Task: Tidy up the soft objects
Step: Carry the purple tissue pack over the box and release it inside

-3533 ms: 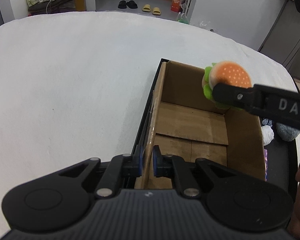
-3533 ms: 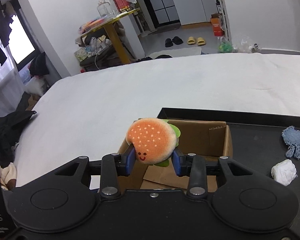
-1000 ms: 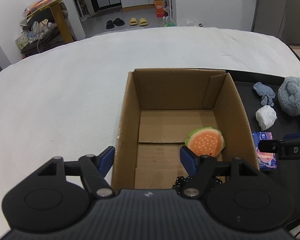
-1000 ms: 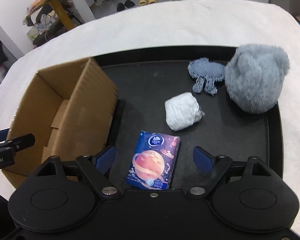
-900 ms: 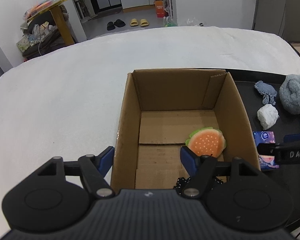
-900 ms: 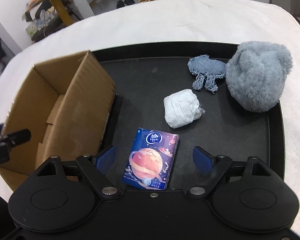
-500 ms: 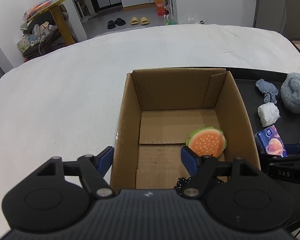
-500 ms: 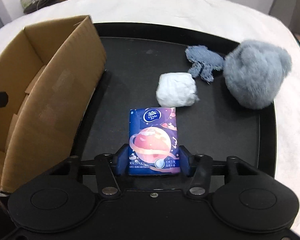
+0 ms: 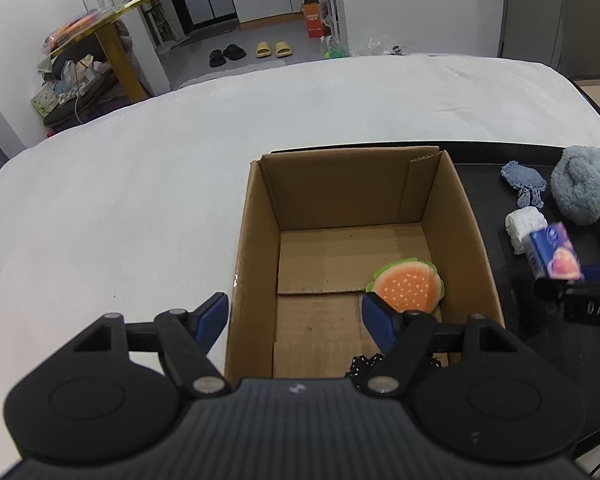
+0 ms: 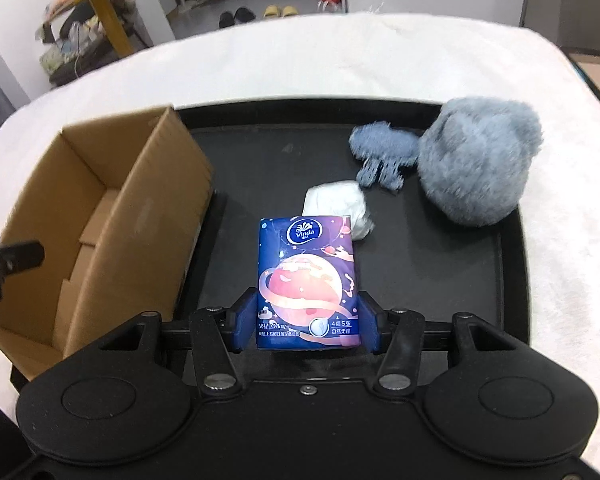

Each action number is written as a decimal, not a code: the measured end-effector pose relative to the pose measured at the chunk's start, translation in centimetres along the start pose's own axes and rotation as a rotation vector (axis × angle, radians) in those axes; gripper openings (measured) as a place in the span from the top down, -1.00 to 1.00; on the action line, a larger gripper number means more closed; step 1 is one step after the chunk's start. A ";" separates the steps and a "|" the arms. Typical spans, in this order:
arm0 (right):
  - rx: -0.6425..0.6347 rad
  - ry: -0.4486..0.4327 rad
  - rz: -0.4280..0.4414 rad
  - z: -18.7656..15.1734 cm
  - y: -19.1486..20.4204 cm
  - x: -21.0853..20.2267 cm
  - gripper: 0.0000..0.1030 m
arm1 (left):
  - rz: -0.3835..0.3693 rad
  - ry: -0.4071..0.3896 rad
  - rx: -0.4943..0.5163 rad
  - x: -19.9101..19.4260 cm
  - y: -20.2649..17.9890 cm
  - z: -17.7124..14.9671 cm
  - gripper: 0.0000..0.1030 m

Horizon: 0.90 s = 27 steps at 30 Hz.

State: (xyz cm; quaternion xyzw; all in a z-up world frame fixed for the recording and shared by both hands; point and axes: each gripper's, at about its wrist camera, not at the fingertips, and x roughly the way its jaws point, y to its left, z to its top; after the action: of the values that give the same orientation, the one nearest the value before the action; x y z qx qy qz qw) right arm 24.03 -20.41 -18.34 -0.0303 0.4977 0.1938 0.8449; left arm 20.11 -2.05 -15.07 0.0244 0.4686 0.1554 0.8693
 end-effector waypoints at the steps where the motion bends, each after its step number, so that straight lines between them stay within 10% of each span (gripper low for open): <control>1: -0.001 -0.017 -0.008 0.1 0.1 -0.3 0.02 | -0.001 0.000 0.002 0.0 0.0 0.0 -0.40; 27: -0.098 -0.274 0.043 3.3 3.2 -4.6 0.02 | -0.078 0.009 -0.139 0.5 3.8 -1.0 -0.34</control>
State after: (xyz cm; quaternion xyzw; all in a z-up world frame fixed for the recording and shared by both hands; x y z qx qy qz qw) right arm 23.68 -18.02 -12.32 -0.0338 0.3681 0.2382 0.8981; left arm 18.62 1.63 -15.33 -0.0550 0.4612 0.1537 0.8722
